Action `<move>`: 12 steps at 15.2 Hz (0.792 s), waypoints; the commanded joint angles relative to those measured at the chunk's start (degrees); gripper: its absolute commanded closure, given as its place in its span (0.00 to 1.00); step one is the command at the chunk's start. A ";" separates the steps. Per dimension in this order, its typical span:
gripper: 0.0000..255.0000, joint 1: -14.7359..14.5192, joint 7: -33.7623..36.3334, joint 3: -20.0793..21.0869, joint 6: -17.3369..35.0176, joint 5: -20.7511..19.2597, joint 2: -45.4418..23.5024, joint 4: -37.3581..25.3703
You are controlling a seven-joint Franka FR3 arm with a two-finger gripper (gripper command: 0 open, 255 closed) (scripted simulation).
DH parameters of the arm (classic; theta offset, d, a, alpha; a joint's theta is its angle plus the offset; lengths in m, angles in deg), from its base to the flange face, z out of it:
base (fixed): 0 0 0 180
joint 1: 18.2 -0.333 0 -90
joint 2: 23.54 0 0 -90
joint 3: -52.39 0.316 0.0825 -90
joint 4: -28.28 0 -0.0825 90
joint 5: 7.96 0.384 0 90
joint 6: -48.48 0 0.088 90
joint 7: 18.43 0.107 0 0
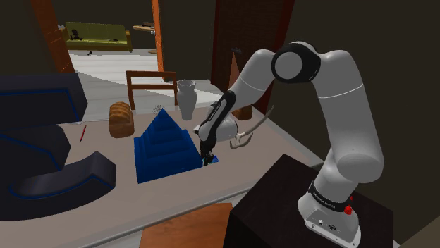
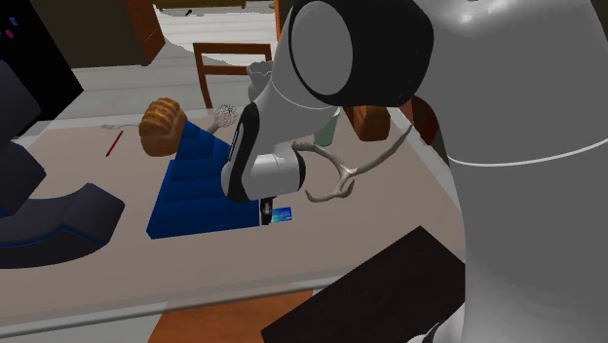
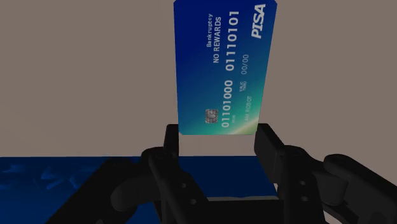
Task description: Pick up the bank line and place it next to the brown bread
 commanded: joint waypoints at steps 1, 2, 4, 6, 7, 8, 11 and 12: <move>1.00 0.02 0.03 -0.10 0.11 -0.01 -0.14 -0.04; 1.00 0.04 0.00 -0.05 0.21 0.02 -0.30 -0.11; 1.00 -0.36 0.43 -0.54 -0.81 -0.28 1.30 0.51; 1.00 -0.77 0.88 -1.05 -1.85 -0.62 2.89 1.08; 1.00 -0.98 1.12 -1.31 -2.38 -0.81 3.68 1.35; 1.00 -1.18 1.36 -1.56 -2.92 -1.01 4.46 1.60; 1.00 -1.79 2.12 -2.34 -4.57 -1.66 6.77 2.30; 1.00 -1.99 2.38 -2.60 -5.13 -1.91 7.54 2.50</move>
